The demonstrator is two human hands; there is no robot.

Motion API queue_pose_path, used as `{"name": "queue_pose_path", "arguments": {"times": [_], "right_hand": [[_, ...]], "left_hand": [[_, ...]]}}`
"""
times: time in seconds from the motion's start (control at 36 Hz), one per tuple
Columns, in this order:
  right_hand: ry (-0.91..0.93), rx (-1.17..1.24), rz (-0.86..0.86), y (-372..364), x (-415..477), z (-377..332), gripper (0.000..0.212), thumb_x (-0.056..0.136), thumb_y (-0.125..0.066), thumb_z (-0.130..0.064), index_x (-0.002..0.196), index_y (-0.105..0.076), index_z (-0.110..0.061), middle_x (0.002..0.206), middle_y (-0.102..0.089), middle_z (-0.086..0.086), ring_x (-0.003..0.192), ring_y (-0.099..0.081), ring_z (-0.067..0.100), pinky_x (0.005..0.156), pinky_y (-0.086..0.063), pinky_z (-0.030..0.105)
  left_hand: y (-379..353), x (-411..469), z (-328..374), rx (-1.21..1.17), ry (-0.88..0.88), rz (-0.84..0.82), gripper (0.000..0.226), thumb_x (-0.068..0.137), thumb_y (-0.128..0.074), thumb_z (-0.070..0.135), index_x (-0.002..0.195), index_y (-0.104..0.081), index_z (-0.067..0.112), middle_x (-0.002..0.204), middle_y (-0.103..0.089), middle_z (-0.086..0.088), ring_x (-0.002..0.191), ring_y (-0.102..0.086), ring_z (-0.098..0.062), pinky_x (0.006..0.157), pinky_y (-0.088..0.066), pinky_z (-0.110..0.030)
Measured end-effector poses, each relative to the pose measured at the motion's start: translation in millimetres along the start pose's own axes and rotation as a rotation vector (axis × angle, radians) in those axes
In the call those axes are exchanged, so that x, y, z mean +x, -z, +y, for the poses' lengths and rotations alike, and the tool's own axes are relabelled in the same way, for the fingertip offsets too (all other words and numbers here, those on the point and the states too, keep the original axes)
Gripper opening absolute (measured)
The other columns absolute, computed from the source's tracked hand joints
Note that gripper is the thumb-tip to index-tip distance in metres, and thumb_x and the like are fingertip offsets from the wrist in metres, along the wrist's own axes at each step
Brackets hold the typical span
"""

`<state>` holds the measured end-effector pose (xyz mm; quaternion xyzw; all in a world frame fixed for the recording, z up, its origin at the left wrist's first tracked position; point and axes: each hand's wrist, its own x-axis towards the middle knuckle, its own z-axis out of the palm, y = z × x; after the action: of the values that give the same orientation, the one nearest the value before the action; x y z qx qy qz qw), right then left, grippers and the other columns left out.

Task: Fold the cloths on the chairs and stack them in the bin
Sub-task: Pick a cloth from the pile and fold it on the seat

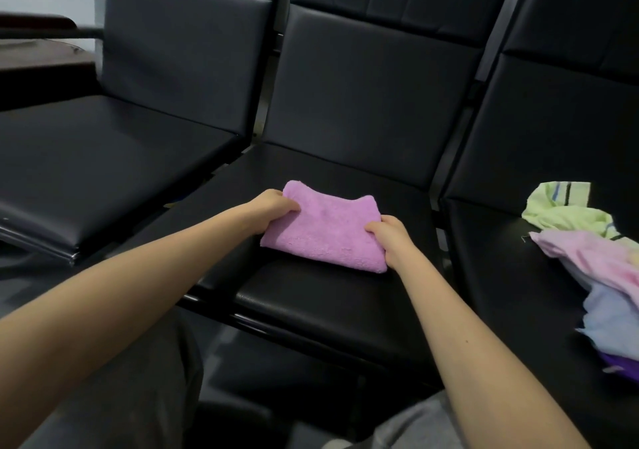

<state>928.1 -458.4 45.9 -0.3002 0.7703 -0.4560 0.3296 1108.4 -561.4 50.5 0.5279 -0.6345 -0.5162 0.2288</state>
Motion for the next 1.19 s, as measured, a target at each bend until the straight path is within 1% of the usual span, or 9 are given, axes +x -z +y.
{"name": "queue_pose_path", "arguments": {"times": [0.11,0.19,0.28,0.44,0.64,0.75,0.86,1.0,1.19], "right_hand": [[0.069,-0.158,0.084,-3.6,3.4,-1.0,0.044,0.086,-0.054,-0.01,0.128,-0.041,-0.012,0.123,-0.047,0.008,0.096,-0.05,0.018,0.082,-0.046,0.034],[0.049,-0.244,0.106,-6.0,2.5,-0.8,0.059,0.087,-0.055,-0.018,0.14,-0.031,-0.013,0.138,-0.037,0.01,0.119,-0.046,0.027,0.095,-0.044,0.04],[-0.042,-0.166,0.055,-6.1,1.2,-1.5,0.053,0.089,-0.055,-0.025,0.134,-0.037,-0.004,0.124,-0.048,0.011,0.101,-0.052,0.025,0.081,-0.044,0.034],[-0.171,0.013,-0.014,1.6,3.1,-6.0,0.048,0.086,-0.064,-0.03,0.124,-0.047,-0.006,0.117,-0.054,0.01,0.104,-0.056,0.027,0.095,-0.047,0.04],[-0.214,0.186,-0.133,17.2,-5.5,-9.4,0.009,0.081,-0.055,-0.004,0.088,-0.055,-0.01,0.094,-0.057,0.009,0.086,-0.054,0.022,0.093,-0.046,0.038],[-0.17,0.27,-0.185,26.1,-6.4,-6.0,0.019,0.082,-0.053,-0.001,0.098,-0.058,-0.011,0.103,-0.061,0.01,0.094,-0.058,0.024,0.092,-0.048,0.04],[-0.202,0.19,-0.164,31.5,-5.5,0.0,0.025,0.084,-0.069,-0.026,0.1,-0.06,-0.009,0.107,-0.062,0.009,0.103,-0.058,0.023,0.096,-0.047,0.039],[-0.065,0.175,-0.05,33.9,-8.2,9.0,0.042,0.092,-0.059,-0.023,0.132,-0.049,-0.013,0.124,-0.058,0.009,0.11,-0.056,0.026,0.098,-0.046,0.044],[0.06,0.209,0.06,72.7,-33.1,12.6,0.041,0.094,-0.055,-0.02,0.134,-0.047,-0.016,0.119,-0.057,0.004,0.103,-0.056,0.021,0.083,-0.047,0.037]], "left_hand": [[-2.6,3.2,1.7,0.225,-0.068,0.105,0.026,0.087,-0.057,0.021,0.106,-0.054,0.003,0.098,-0.058,-0.01,0.077,-0.054,-0.018,0.055,-0.04,-0.026],[-9.0,1.5,0.0,0.481,-0.07,0.17,0.038,0.089,-0.052,0.026,0.119,-0.048,0.003,0.119,-0.053,-0.014,0.109,-0.05,-0.029,0.079,-0.043,-0.034],[-17.5,-3.8,1.9,0.648,0.033,0.15,0.045,0.091,-0.049,0.033,0.128,-0.046,0.007,0.135,-0.04,-0.017,0.124,-0.037,-0.033,0.097,-0.035,-0.037],[-14.1,-7.1,7.4,0.175,0.046,0.022,0.031,0.085,-0.064,0.022,0.108,-0.051,0.004,0.096,-0.053,-0.008,0.091,-0.053,-0.024,0.074,-0.042,-0.03],[-12.1,-10.9,12.2,-0.253,0.257,-0.192,0.023,0.076,-0.071,0.009,0.096,-0.061,0.005,0.109,-0.064,-0.014,0.094,-0.062,-0.029,0.073,-0.051,-0.036],[-12.9,-12.8,14.1,-0.301,0.274,-0.298,0.015,0.084,-0.063,0.006,0.097,-0.058,0.0,0.1,-0.062,-0.017,0.096,-0.06,-0.03,0.081,-0.049,-0.041],[-20.7,-16.6,11.3,-0.294,0.277,-0.334,0.017,0.088,-0.064,0.017,0.098,-0.06,0.003,0.097,-0.063,-0.015,0.1,-0.059,-0.03,0.089,-0.047,-0.039],[-27.9,-23.2,13.2,-0.432,0.276,-0.297,0.015,0.089,-0.063,0.018,0.095,-0.06,0.005,0.091,-0.063,-0.013,0.082,-0.06,-0.025,0.071,-0.049,-0.038],[-50.7,-46.4,29.8,-0.528,0.216,-0.386,0.017,0.085,-0.065,0.011,0.1,-0.058,0.004,0.101,-0.062,-0.014,0.093,-0.061,-0.028,0.07,-0.051,-0.042]]}}
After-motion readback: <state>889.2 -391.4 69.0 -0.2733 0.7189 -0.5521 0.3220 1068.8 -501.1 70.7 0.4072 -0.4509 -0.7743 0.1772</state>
